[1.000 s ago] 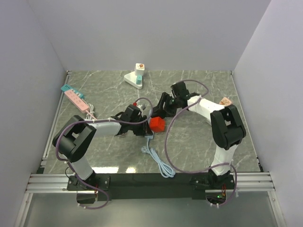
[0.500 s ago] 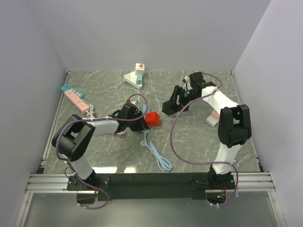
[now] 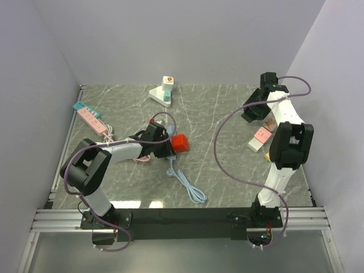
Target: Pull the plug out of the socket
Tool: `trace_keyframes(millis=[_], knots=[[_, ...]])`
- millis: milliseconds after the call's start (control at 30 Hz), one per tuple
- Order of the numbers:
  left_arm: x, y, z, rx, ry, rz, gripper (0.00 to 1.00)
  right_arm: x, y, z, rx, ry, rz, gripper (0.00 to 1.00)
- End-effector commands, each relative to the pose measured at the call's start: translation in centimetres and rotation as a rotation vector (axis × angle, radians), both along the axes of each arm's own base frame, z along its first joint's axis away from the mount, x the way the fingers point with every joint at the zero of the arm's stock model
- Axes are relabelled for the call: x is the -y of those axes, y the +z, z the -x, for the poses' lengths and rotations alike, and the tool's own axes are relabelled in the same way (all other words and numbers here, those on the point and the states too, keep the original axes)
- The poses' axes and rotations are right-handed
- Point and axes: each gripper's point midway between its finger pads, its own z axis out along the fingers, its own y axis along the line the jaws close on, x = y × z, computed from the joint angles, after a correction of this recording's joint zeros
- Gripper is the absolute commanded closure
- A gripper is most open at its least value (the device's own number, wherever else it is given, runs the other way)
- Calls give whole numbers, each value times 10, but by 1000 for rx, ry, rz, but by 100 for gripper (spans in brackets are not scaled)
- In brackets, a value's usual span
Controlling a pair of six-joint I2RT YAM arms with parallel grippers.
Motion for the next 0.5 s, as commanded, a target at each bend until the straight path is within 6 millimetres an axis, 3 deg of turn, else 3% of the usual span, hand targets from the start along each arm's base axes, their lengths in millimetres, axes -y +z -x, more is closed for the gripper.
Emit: trace_keyframes(millis=[0,200,300,400,433,467], knots=[[1,31,-18,74,22,12,100,33,-22,7,-124,-100,106,100],[2,36,-20,78,25,13,100,57,-34,7,-166,-140,146,79],[0,34,-19,76,25,4,100,63,-31,10,-155,-148,149,63],[0,33,-20,78,26,6,100,53,-18,9,-115,-113,108,35],[0,34,-20,77,26,7,100,49,-12,8,-87,-91,93,13],[0,34,-19,77,25,10,100,45,9,4,-14,-79,83,8]])
